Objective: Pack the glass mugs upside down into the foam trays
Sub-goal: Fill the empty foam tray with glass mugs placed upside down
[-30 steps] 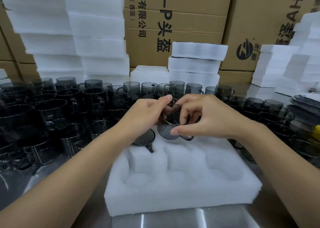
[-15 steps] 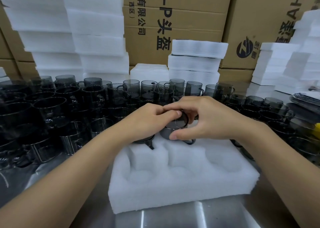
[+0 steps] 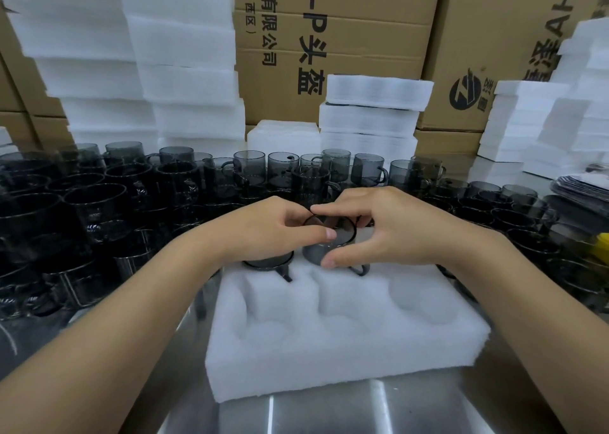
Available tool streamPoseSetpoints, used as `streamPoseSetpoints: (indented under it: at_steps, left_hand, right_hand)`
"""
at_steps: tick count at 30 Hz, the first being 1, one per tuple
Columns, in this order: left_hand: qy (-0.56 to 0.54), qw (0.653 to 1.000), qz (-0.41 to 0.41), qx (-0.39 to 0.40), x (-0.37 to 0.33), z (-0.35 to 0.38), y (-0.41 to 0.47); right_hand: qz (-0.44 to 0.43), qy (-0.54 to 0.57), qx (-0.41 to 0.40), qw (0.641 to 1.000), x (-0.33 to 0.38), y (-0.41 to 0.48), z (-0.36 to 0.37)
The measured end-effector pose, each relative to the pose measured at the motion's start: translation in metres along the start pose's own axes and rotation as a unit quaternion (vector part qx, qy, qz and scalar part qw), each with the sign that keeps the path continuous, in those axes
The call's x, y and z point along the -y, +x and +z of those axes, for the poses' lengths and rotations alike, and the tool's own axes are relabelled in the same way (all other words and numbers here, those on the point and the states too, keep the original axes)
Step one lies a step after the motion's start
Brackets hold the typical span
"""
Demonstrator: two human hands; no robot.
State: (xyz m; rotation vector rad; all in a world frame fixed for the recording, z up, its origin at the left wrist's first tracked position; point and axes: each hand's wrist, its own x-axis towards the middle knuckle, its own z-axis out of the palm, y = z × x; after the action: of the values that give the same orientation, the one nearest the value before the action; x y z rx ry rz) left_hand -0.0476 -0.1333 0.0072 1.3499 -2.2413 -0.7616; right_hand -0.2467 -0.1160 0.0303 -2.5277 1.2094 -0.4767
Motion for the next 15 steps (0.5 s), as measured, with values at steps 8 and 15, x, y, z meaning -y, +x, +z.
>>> streamPoseSetpoints:
  at_steps: [8, 15]
  left_hand:
    - [-0.008, 1.0, 0.0, 0.006, 0.001, 0.002, 0.002]
    - [0.008, 0.999, 0.022, 0.035, 0.0, -0.003, -0.001]
  right_hand:
    - [-0.029, 0.047, 0.001, 0.998, -0.006, 0.003, 0.004]
    - [-0.022, 0.053, 0.024, 0.998, -0.013, 0.005, 0.004]
